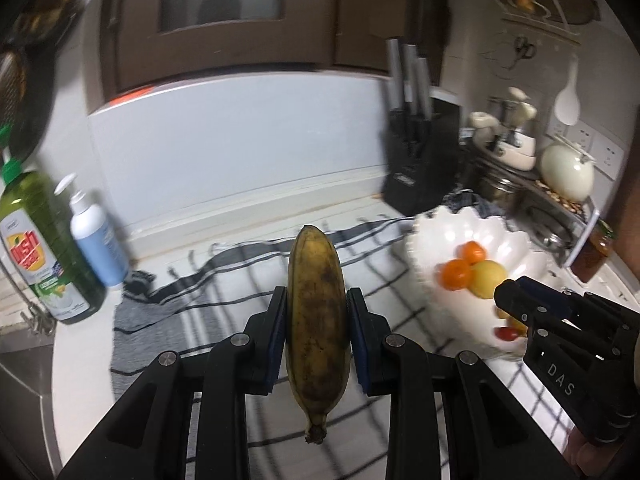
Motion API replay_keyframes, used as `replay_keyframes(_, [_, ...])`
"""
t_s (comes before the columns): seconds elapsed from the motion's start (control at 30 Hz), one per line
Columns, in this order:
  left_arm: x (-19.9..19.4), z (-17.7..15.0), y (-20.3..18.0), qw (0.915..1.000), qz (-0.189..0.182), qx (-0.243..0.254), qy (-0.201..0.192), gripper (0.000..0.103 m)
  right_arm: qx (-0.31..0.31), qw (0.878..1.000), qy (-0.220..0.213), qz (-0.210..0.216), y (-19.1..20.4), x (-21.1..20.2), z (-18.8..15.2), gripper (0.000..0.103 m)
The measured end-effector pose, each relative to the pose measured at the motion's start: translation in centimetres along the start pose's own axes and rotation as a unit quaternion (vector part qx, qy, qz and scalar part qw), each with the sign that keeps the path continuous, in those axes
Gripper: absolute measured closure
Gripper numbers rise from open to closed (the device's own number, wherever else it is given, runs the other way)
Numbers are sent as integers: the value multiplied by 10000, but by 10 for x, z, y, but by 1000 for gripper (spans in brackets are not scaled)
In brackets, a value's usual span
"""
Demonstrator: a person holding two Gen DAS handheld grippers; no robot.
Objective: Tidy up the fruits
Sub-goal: 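Carry the banana and the blueberry over the white bowl, then open both tools to drop the banana and blueberry into the bowl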
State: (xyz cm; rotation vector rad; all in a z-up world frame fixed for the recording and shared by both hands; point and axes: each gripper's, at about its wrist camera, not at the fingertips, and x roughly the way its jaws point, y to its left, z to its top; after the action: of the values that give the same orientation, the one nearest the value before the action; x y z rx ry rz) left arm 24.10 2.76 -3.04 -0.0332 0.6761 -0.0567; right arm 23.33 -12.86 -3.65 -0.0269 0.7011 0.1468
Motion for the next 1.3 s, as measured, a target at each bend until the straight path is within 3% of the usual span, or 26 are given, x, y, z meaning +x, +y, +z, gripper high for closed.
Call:
replay_keyframes(0.3, [8, 8, -68, 9987, -412, 305, 53, 74, 336, 9985, -111, -410, -67, -20, -3, 82])
replay_keyframes(0.67, [38, 10, -131, 9948, -778, 601, 255, 74, 642, 9945, -53, -820, -128, -16, -11, 82])
replay_keyframes(1.3, [107, -1, -177, 9900, -772, 884, 778, 73, 933, 9907, 330, -932, -183, 44, -21, 82])
